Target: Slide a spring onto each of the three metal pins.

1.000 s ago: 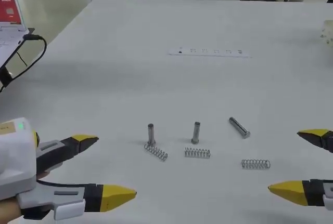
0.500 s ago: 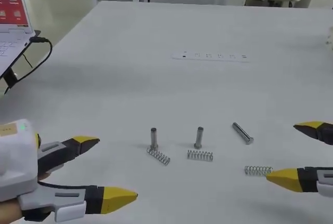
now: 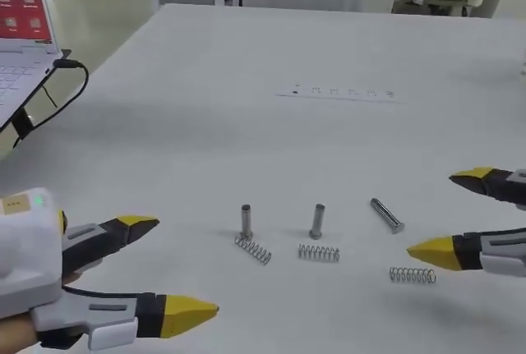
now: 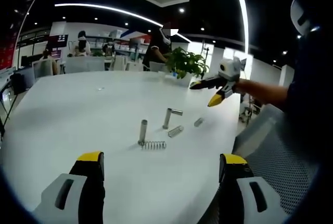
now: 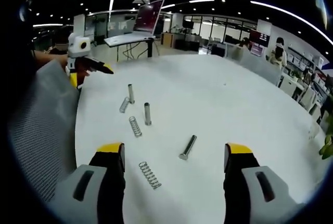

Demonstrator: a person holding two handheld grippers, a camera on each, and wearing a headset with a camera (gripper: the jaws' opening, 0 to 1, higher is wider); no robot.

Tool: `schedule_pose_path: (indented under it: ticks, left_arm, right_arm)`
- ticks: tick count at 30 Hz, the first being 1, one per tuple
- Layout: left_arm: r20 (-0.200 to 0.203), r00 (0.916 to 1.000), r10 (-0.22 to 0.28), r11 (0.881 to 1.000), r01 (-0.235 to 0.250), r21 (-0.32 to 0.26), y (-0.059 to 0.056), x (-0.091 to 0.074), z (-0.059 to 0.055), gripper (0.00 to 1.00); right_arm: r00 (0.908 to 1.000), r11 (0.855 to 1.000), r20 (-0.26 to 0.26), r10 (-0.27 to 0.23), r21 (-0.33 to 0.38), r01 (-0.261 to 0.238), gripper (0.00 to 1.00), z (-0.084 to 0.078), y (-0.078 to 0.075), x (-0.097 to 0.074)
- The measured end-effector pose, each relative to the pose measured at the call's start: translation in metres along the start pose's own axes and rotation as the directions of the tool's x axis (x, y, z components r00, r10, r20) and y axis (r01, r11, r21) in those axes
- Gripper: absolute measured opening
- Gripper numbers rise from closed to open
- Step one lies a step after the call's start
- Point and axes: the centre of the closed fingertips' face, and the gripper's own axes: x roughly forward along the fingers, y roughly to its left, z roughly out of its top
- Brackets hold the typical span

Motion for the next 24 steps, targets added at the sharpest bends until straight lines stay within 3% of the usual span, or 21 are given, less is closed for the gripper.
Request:
schedule_pose_path:
  ticks: [13, 16, 19, 24]
  left_arm:
    - [0.001, 1.0000, 0.008, 1.000, -0.008, 0.000, 0.002, -0.001, 0.000, 0.88]
    - [0.004, 1.0000, 0.009, 1.000, -0.009, -0.002, 0.003, -0.002, 0.000, 0.87]
    - [0.004, 0.9999, 0.009, 1.000, -0.009, -0.002, 0.003, -0.002, 0.000, 0.87]
    - [0.007, 0.9999, 0.008, 1.000, -0.008, -0.005, 0.002, -0.002, 0.000, 0.87]
  right_arm:
    - [0.9943, 1.000, -0.106, -0.016, 0.001, 0.017, 0.66, 0.005, -0.018, 0.031]
    - [0.9900, 1.000, -0.139, -0.026, -0.001, 0.026, 0.61, 0.003, -0.023, 0.036]
    - [0.9795, 0.999, -0.196, -0.044, 0.009, 0.047, 0.56, -0.006, -0.029, 0.041]
    - [0.9727, 0.998, -0.226, -0.052, 0.027, 0.060, 0.46, -0.010, -0.033, 0.048]
